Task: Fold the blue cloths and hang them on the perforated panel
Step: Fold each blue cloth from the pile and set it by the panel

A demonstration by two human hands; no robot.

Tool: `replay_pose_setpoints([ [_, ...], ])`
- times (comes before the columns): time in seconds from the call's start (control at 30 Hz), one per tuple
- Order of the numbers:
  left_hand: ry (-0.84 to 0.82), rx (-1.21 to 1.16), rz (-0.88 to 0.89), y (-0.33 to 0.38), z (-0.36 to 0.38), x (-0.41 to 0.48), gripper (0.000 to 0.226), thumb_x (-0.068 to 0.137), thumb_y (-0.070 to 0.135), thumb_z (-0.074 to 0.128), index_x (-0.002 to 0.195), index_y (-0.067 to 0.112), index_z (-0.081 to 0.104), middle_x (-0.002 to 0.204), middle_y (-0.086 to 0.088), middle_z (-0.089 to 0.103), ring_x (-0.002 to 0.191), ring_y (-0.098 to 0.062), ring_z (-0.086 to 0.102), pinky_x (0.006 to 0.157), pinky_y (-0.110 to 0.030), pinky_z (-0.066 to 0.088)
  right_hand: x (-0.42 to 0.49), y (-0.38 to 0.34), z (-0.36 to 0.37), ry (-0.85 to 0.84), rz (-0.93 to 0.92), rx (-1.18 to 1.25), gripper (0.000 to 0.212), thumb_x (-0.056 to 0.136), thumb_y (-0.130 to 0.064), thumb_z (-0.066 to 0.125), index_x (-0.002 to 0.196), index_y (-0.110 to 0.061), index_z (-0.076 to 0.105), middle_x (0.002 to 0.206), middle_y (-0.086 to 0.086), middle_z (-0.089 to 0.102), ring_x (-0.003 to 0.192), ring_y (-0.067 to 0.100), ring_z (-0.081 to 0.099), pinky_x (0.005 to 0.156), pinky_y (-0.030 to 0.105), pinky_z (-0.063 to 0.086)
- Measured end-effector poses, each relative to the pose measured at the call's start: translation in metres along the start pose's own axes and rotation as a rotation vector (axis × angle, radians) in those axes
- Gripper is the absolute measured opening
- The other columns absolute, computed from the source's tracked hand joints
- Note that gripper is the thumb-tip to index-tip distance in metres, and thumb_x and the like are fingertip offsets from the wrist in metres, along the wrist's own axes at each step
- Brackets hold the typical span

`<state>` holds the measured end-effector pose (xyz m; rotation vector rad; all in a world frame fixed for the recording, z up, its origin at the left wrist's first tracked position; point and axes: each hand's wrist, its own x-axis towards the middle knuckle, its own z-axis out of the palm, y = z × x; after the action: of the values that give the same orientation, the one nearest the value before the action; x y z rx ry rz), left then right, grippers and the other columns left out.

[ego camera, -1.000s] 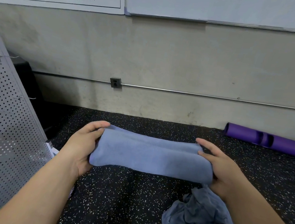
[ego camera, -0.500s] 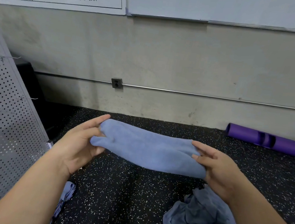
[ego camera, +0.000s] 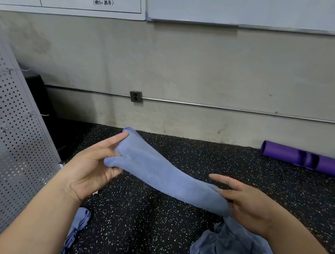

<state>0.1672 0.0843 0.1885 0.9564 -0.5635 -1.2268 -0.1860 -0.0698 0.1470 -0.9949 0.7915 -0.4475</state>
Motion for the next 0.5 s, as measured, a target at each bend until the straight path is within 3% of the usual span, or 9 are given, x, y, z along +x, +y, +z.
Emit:
replay_pose_setpoints([
  [0.07, 0.014, 0.034, 0.030, 0.002, 0.000, -0.002, 0.067, 0.091, -0.018, 0.041, 0.146, 0.012, 0.064, 0.146, -0.013, 0.066, 0.133, -0.032, 0.063, 0.095, -0.039, 0.063, -0.001, 0.000, 0.002, -0.033, 0.008, -0.008, 0.042, 0.104, 0.006, 0.051, 0.139, -0.012, 0.066, 0.133, 0.017, 0.073, 0.121, 0.033, 0.072, 0.088, 0.035, 0.065],
  [0.17, 0.063, 0.119, 0.046, 0.001, -0.002, -0.004, 0.067, 0.089, -0.016, 0.046, 0.142, 0.019, 0.068, 0.144, -0.006, 0.068, 0.126, -0.030, 0.064, 0.090, -0.045, 0.060, -0.001, -0.002, 0.003, -0.007, -0.014, -0.061, 0.036, 0.104, 0.002, 0.054, 0.135, -0.005, 0.070, 0.132, 0.016, 0.074, 0.118, 0.029, 0.073, 0.088, 0.035, 0.063],
  [0.27, 0.095, 0.214, 0.083, -0.001, -0.005, -0.003, 0.060, 0.086, -0.008, 0.066, 0.137, 0.023, 0.073, 0.140, -0.004, 0.071, 0.117, -0.024, 0.066, 0.095, -0.045, 0.052, 0.001, -0.006, 0.003, 0.117, -0.132, -0.098, 0.034, 0.101, 0.001, 0.060, 0.130, -0.008, 0.074, 0.128, 0.014, 0.076, 0.121, 0.032, 0.071, 0.098, 0.042, 0.058],
  [0.33, 0.087, 0.329, 0.114, -0.006, -0.007, -0.003, 0.068, 0.079, -0.010, 0.076, 0.137, 0.025, 0.072, 0.142, -0.001, 0.070, 0.112, -0.022, 0.066, 0.100, -0.044, 0.052, 0.000, -0.009, 0.003, 0.205, -0.247, -0.114, 0.037, 0.095, 0.001, 0.068, 0.129, -0.012, 0.075, 0.124, 0.010, 0.078, 0.119, 0.029, 0.073, 0.100, 0.044, 0.057],
  [0.43, 0.089, 0.584, 0.149, -0.014, -0.006, -0.004, 0.072, 0.086, -0.017, 0.075, 0.138, 0.033, 0.070, 0.139, 0.009, 0.070, 0.095, -0.018, 0.068, 0.088, -0.035, 0.059, -0.003, -0.013, -0.002, 0.267, -0.378, -0.151, 0.049, 0.085, 0.006, 0.077, 0.129, -0.016, 0.075, 0.119, 0.010, 0.080, 0.116, 0.028, 0.074, 0.104, 0.045, 0.058],
  [0.5, 0.086, 0.677, 0.155, -0.017, -0.007, -0.003, 0.074, 0.088, -0.016, 0.073, 0.138, 0.038, 0.069, 0.134, 0.010, 0.072, 0.099, -0.020, 0.072, 0.089, -0.037, 0.062, -0.005, -0.015, -0.006, 0.259, -0.412, -0.202, 0.054, 0.083, 0.008, 0.079, 0.129, -0.019, 0.076, 0.120, 0.009, 0.079, 0.118, 0.028, 0.074, 0.105, 0.044, 0.058],
])
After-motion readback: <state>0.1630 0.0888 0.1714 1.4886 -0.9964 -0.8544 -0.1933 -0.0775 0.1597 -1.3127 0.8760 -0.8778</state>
